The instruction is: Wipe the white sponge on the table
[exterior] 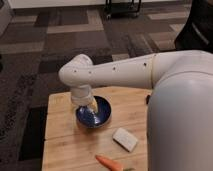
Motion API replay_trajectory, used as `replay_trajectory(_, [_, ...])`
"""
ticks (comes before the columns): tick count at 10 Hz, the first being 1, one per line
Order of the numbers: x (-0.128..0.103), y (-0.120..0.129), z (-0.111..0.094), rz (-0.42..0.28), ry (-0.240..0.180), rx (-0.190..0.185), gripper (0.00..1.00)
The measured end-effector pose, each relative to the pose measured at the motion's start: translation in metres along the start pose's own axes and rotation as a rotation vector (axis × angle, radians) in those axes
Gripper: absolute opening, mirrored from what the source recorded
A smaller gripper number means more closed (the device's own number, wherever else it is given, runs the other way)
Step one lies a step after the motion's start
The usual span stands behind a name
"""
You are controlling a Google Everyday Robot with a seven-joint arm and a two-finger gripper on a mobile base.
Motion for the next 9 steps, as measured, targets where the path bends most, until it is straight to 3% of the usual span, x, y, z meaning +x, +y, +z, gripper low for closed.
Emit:
replay_trajectory(3, [0.027,-0.028,-0.002,-0.015,0.000,-0.025,0.65])
replay_trajectory(5, [0.057,-0.058,0.003,-0.051,0.019,-0.034,0.65])
replay_trajectory(7, [0.078,-0.078,0.003,-0.156,0.017,-0.043,0.65])
replay_trajectory(8, [0.086,-0.083,0.002,-0.284,0.004,-0.045,0.65])
replay_trajectory(9, [0.089,-0.084,0.000,-0.358,-0.002,-0.042,0.65])
